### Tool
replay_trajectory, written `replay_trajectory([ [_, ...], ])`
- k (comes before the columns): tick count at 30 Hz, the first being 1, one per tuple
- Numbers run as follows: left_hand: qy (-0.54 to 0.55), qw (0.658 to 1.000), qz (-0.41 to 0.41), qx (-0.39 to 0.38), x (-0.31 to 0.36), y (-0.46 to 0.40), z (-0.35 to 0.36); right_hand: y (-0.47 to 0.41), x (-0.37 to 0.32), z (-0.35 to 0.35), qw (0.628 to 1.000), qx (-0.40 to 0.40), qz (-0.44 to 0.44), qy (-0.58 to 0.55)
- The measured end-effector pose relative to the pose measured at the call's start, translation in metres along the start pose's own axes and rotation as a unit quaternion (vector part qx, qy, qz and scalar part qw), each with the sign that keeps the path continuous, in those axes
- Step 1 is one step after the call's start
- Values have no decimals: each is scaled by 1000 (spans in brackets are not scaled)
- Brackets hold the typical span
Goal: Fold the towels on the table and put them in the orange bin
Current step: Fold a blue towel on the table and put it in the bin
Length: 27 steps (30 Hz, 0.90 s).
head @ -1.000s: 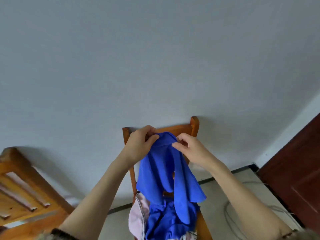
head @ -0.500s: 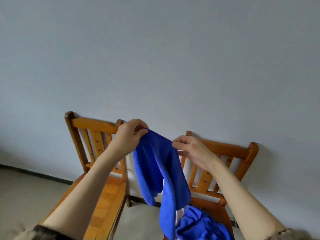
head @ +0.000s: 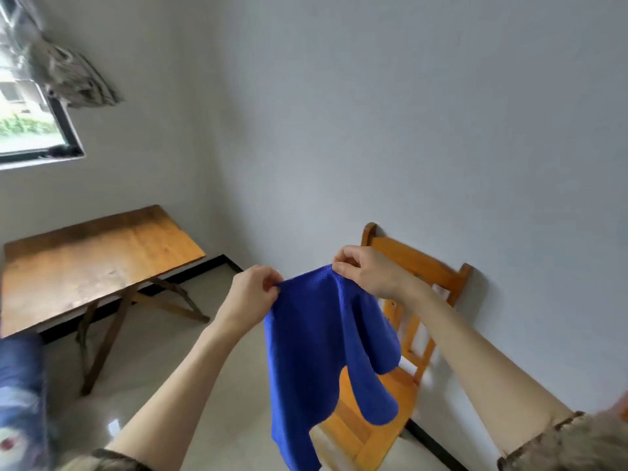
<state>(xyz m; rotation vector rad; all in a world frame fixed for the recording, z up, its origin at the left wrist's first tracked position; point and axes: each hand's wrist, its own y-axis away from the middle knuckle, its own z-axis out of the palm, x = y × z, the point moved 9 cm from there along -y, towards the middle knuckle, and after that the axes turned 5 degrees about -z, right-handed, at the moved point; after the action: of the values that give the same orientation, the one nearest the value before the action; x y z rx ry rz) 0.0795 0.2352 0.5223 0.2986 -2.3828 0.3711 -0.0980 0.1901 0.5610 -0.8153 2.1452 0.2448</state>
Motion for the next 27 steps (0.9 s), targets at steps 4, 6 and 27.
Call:
replay_trajectory([
  [4, -39, 997, -63, 37, -97, -16, -69, -81, -64, 80, 997, -38, -60, 3],
  [6, -64, 993, -84, 57, -137, -18, -98, -115, -90, 114, 995, -57, -80, 1],
  [27, -62, 874, -356, 324, -434, -112, -342, -444, -213, 281, 962, -135, -239, -8],
])
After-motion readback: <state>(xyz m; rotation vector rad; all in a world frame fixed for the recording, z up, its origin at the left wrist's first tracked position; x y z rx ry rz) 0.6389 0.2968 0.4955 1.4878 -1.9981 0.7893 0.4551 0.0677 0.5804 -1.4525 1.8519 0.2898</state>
